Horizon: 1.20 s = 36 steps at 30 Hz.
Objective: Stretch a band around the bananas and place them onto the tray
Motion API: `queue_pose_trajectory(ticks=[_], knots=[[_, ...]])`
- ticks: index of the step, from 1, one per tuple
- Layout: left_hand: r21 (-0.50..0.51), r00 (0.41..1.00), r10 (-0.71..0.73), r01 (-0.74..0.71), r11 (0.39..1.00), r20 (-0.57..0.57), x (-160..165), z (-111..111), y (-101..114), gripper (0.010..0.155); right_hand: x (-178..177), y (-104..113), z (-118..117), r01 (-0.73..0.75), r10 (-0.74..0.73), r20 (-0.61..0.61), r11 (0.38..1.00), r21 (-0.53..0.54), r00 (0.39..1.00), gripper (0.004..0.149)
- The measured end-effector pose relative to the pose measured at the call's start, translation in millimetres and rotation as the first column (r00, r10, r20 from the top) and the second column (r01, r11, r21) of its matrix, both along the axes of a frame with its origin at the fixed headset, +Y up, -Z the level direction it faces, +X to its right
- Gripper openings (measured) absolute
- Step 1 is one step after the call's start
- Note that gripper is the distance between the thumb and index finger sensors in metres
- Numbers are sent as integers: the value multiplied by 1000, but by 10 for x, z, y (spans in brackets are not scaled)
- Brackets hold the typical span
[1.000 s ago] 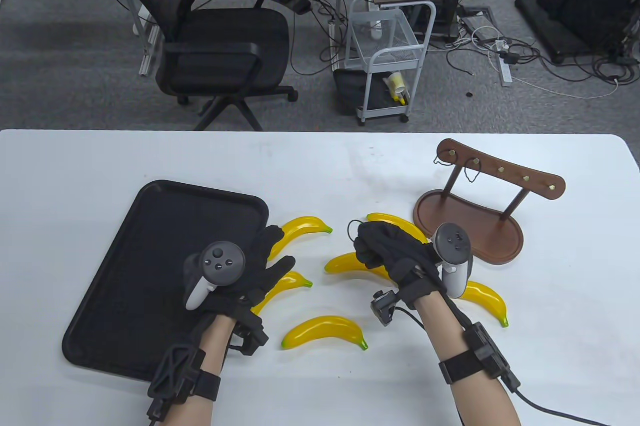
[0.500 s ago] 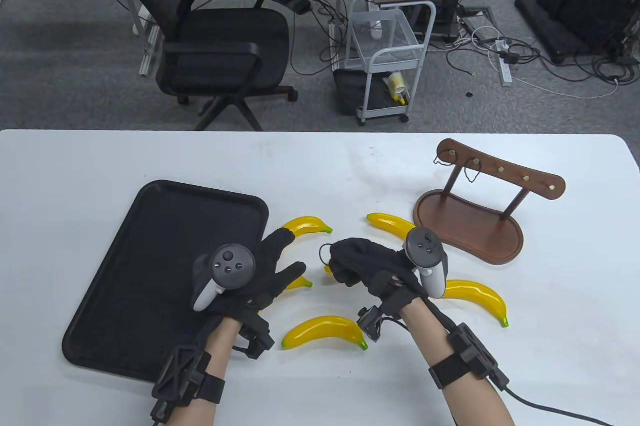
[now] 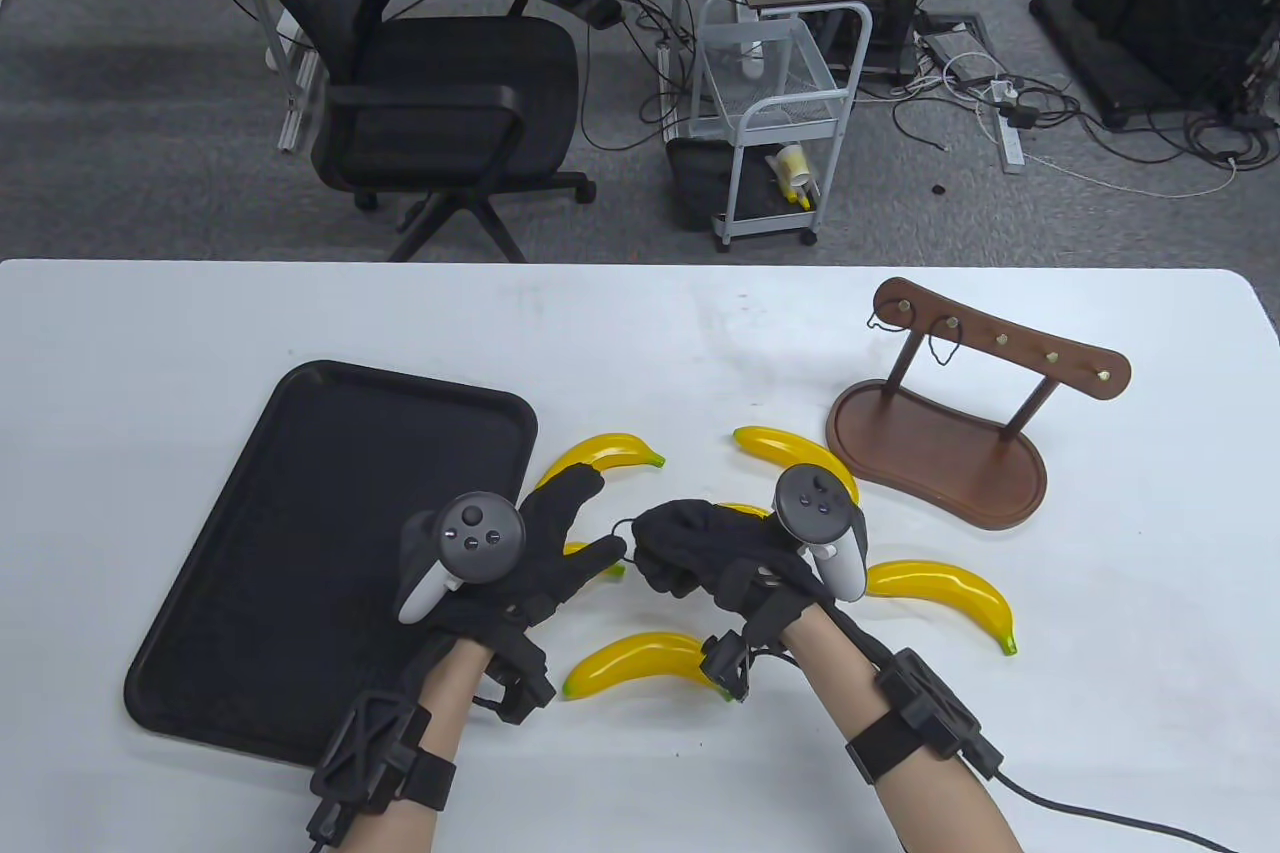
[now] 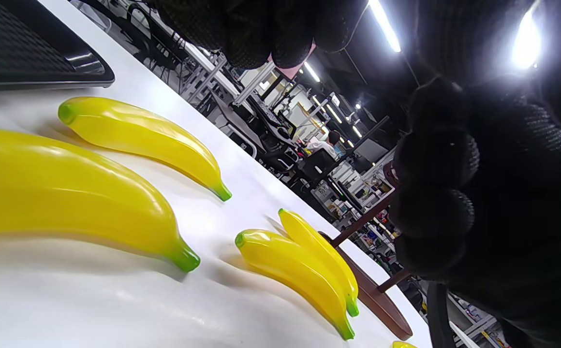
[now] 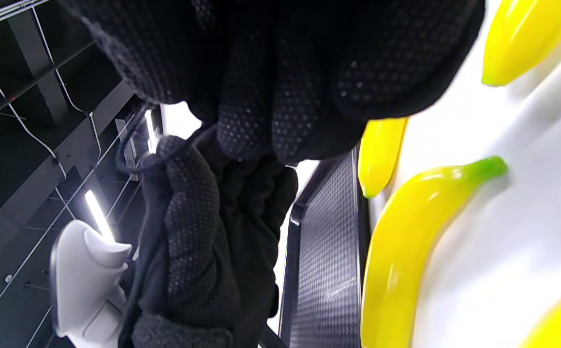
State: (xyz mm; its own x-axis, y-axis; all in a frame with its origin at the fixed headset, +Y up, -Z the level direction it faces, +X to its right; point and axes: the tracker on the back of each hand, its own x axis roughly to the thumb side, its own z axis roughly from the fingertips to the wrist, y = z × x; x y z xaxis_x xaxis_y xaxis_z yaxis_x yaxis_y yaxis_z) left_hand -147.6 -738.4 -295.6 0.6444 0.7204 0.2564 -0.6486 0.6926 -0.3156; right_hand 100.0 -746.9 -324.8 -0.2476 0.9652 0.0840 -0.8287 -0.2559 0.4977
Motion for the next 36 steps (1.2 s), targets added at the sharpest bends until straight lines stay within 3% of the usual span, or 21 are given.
queue_pose_trajectory(ticks=[22,27,36], knots=[[12,999,0,-1,1000,50,107,35,20,87,-127,-71,57,-106,107,-62,994,26,992,37],[20,998,1,-2,1000,68,145,52,41,85,-120,-31,65,-173,176,-32,981,85,984,37],[-38,989,124,-121,992,82,70,10,21,80,-21,90,48,-340,318,132,916,214,939,37]])
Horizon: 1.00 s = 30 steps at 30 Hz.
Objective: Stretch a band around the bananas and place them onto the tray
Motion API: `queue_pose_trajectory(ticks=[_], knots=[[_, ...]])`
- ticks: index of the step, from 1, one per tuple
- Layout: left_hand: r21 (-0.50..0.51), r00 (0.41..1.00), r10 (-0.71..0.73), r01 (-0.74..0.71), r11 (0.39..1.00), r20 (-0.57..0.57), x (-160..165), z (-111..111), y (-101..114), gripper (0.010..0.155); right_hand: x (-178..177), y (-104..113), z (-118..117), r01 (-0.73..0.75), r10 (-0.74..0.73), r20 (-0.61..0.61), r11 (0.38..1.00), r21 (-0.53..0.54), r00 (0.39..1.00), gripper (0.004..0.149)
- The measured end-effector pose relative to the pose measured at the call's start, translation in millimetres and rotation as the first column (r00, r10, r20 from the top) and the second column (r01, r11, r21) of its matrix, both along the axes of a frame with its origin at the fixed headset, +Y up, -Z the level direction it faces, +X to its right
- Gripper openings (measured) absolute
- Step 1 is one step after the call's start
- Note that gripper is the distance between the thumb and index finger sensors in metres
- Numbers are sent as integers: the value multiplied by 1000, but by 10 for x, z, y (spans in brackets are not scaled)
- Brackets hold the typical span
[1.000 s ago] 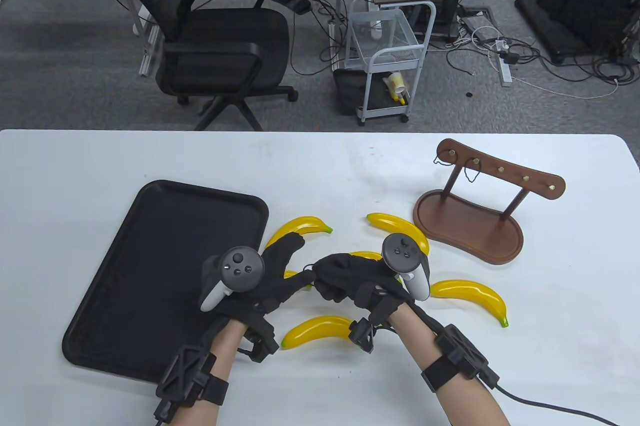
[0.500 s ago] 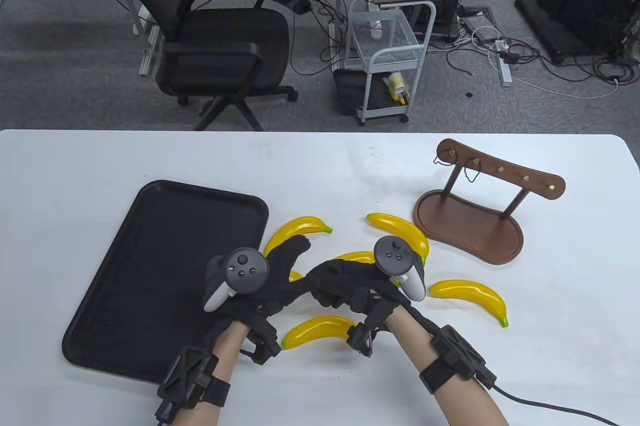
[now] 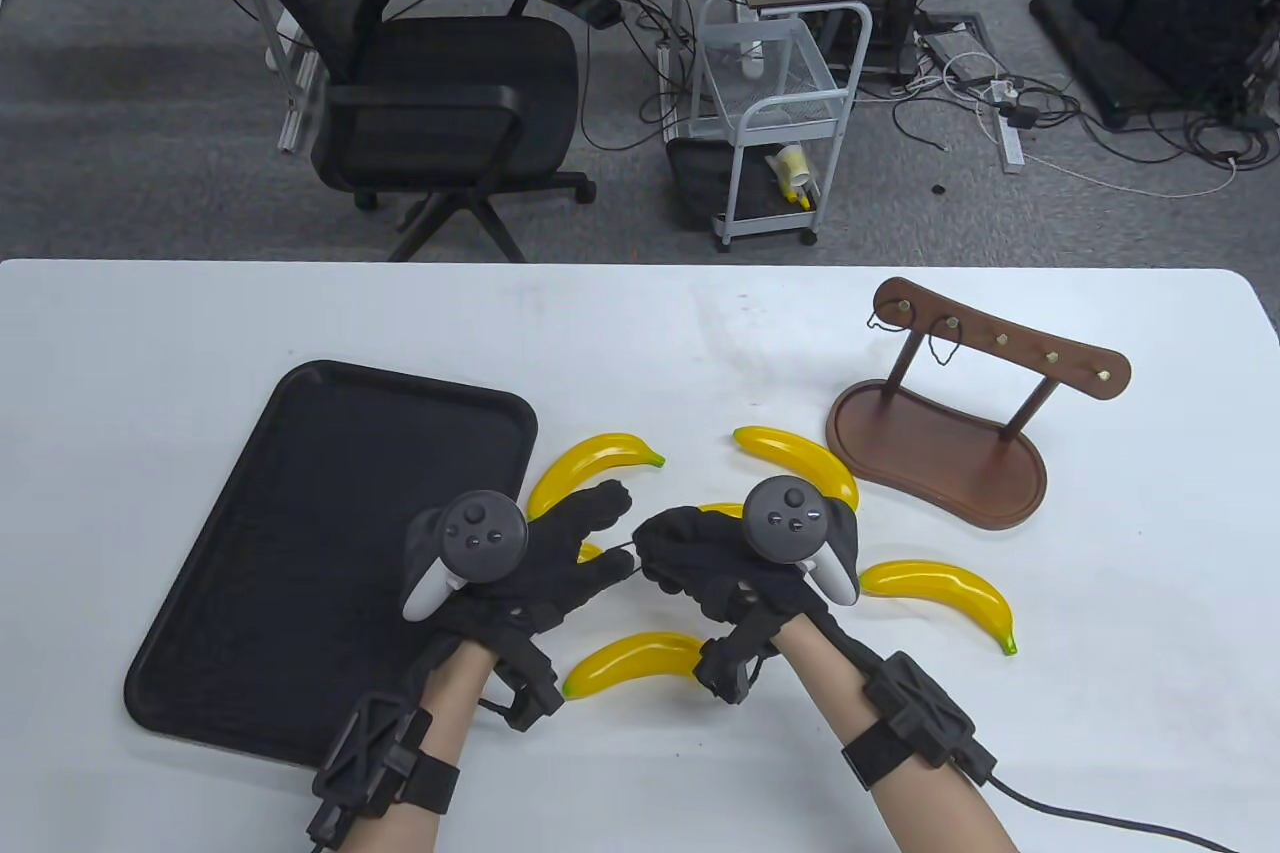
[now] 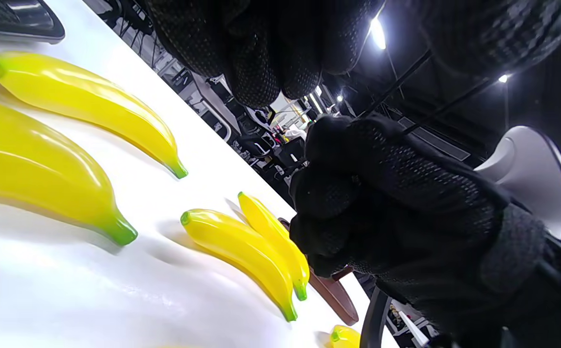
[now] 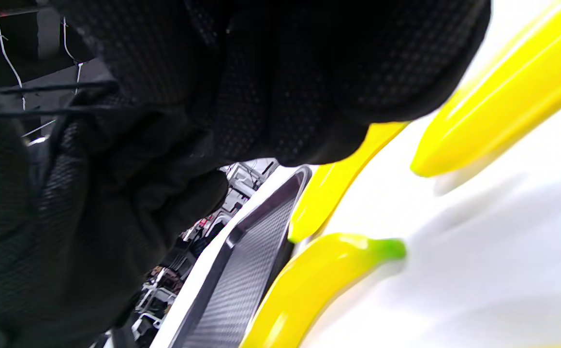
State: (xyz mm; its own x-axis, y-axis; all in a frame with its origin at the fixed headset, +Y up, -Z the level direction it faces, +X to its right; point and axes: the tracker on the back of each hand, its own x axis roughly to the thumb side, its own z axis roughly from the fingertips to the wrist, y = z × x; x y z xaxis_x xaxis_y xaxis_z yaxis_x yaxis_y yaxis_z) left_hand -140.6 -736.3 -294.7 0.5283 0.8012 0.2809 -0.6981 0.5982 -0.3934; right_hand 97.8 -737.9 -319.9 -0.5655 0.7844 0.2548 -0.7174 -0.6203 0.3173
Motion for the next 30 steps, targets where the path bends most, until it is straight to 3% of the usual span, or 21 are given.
queue_pose_trajectory(ticks=[6,18,30], knots=[[-30,996,83,-82,996,16,-32,-16,15,75,50,61,3,-65,58,75,994,89,996,37],[-83,990,121,-116,990,66,-7,-29,-41,72,85,85,16,-55,33,148,987,149,989,37],[-112,980,170,-158,981,104,26,-26,-30,67,59,35,17,-25,12,118,994,108,993,37]])
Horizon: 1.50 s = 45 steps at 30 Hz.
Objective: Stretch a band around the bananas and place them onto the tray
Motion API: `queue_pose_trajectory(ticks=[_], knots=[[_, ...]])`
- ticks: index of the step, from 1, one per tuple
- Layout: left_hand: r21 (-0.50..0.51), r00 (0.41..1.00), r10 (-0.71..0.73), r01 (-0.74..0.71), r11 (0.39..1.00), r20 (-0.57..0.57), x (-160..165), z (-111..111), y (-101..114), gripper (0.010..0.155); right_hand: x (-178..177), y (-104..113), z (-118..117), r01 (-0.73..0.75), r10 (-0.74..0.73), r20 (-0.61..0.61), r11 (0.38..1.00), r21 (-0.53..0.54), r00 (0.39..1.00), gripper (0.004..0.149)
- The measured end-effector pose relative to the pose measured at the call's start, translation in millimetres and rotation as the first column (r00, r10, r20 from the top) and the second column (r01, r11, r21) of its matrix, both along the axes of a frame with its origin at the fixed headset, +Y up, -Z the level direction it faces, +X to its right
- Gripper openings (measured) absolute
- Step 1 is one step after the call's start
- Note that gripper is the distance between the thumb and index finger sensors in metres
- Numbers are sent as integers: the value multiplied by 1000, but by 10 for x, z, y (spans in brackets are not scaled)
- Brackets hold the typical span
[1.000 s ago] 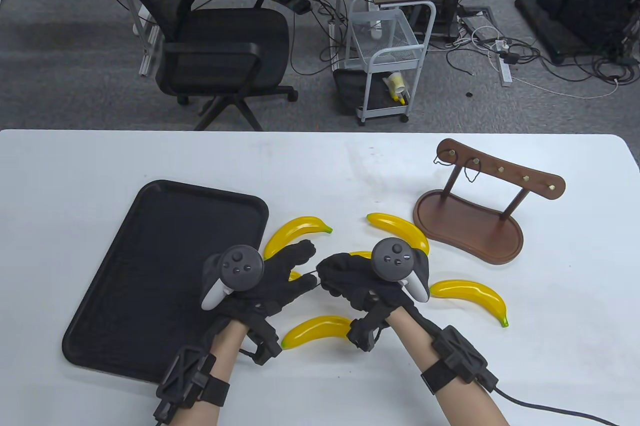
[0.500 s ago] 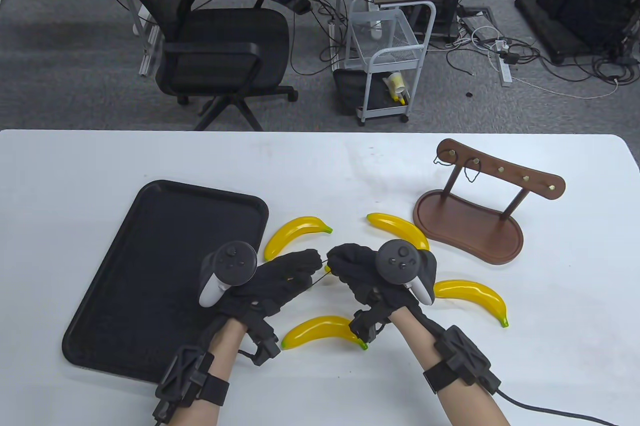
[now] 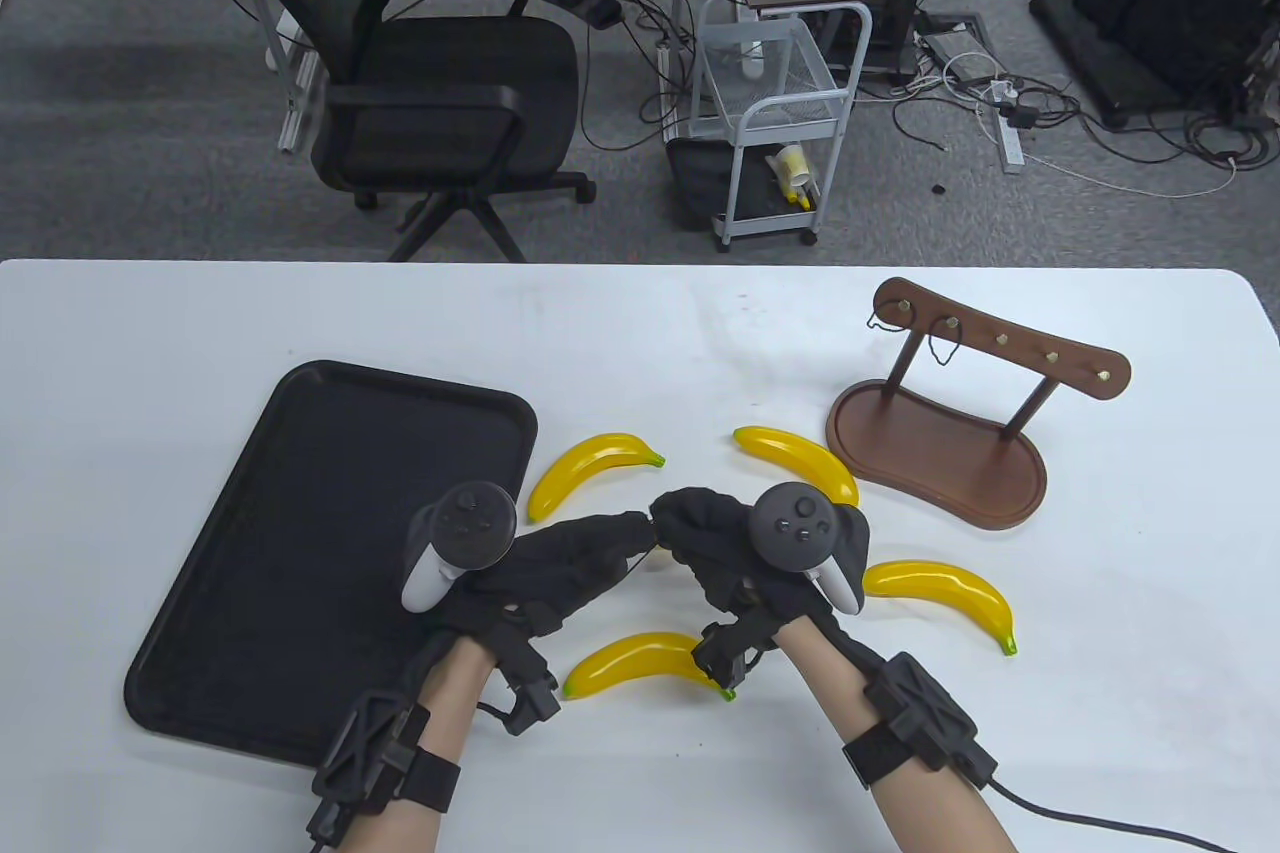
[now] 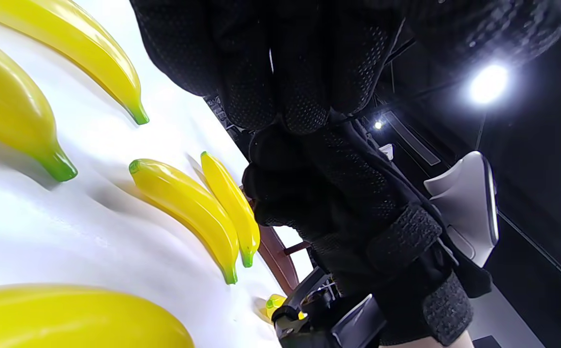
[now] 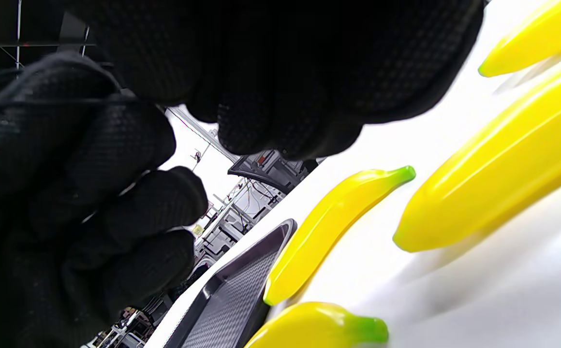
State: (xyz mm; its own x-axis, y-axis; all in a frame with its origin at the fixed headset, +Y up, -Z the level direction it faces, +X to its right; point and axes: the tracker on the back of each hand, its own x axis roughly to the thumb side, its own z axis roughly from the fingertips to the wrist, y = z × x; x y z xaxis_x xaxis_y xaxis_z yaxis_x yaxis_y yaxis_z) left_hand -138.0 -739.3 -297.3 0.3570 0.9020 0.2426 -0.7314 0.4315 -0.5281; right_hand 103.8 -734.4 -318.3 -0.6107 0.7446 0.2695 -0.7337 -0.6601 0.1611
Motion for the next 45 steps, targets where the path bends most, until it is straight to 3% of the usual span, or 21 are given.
queue_pose_trajectory(ticks=[23,30,39,45], knots=[[-63,990,139,-138,988,12,-31,-23,-11,70,-27,-89,-27,103,-114,-95,988,-116,989,37],[-65,990,140,-138,988,24,-31,-29,-18,72,-27,-146,-49,197,-226,-142,961,-193,964,38],[-27,996,84,-84,996,16,-52,-26,23,71,-24,-165,-58,201,-234,-161,959,-197,959,38],[9,999,33,-33,999,-16,-95,-19,74,72,-32,-77,-41,128,-152,-195,984,-128,969,43]])
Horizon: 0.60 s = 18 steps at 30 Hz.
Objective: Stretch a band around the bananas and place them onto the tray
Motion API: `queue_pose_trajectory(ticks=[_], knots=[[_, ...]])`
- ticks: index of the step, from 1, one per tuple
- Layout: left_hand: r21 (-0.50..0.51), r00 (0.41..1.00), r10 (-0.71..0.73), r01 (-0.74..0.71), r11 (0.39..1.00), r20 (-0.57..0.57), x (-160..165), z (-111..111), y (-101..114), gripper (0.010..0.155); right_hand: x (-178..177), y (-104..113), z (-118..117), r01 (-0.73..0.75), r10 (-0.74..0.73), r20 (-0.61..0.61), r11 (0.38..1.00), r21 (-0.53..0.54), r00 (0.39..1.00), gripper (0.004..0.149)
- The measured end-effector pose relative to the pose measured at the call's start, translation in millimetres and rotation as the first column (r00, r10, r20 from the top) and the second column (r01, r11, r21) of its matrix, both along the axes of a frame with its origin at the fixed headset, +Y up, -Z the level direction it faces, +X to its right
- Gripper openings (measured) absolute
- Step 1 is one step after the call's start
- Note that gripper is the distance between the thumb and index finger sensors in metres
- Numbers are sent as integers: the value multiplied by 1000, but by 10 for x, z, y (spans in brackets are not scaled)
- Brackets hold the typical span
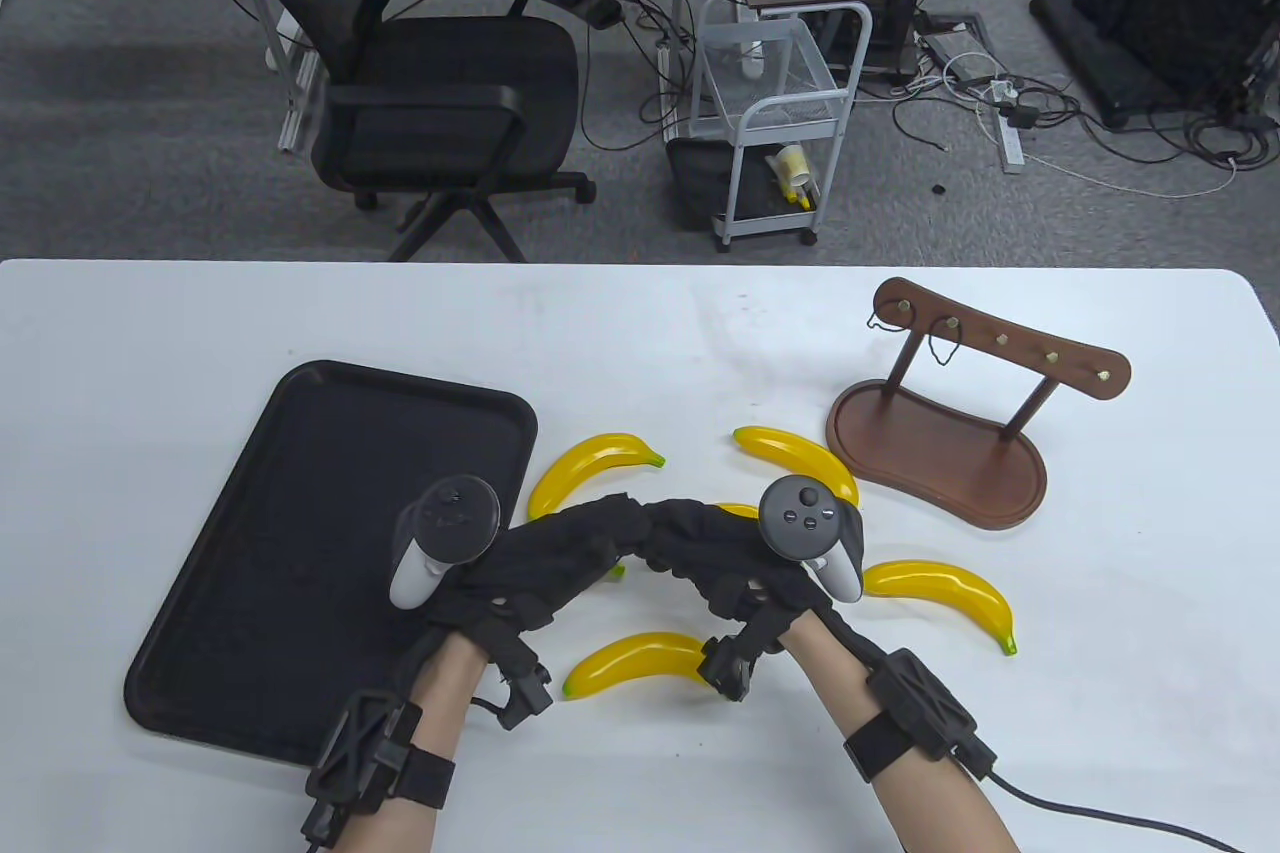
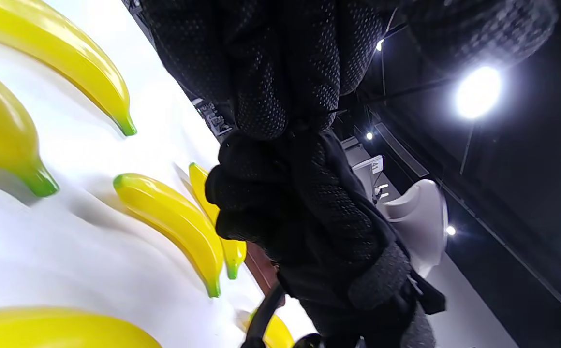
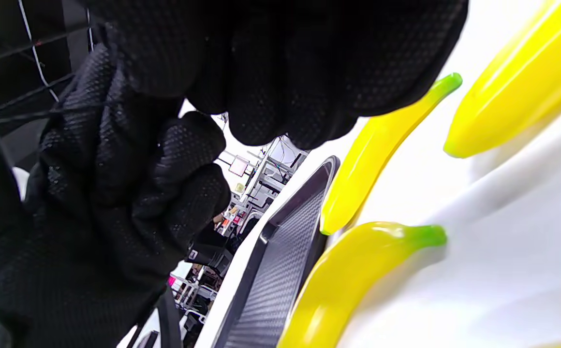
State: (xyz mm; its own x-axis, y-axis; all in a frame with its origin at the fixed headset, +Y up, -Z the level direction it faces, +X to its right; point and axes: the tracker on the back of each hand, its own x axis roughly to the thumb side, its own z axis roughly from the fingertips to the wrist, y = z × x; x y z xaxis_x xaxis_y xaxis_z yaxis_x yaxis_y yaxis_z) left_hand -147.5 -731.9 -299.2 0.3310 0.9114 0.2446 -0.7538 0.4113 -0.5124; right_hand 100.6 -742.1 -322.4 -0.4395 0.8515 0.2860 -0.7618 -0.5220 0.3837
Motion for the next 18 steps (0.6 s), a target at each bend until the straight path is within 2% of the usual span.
queue_pose_trajectory(ticks=[7,12,18], knots=[[64,993,-107,110,992,-46,-32,24,76,72,21,111,42,-102,103,-9,990,101,995,49],[66,987,-141,147,987,-76,-80,14,61,71,49,143,68,-174,179,-23,974,144,984,53],[118,964,-230,246,962,-137,-117,21,108,73,91,103,150,-330,344,-20,915,233,939,58]])
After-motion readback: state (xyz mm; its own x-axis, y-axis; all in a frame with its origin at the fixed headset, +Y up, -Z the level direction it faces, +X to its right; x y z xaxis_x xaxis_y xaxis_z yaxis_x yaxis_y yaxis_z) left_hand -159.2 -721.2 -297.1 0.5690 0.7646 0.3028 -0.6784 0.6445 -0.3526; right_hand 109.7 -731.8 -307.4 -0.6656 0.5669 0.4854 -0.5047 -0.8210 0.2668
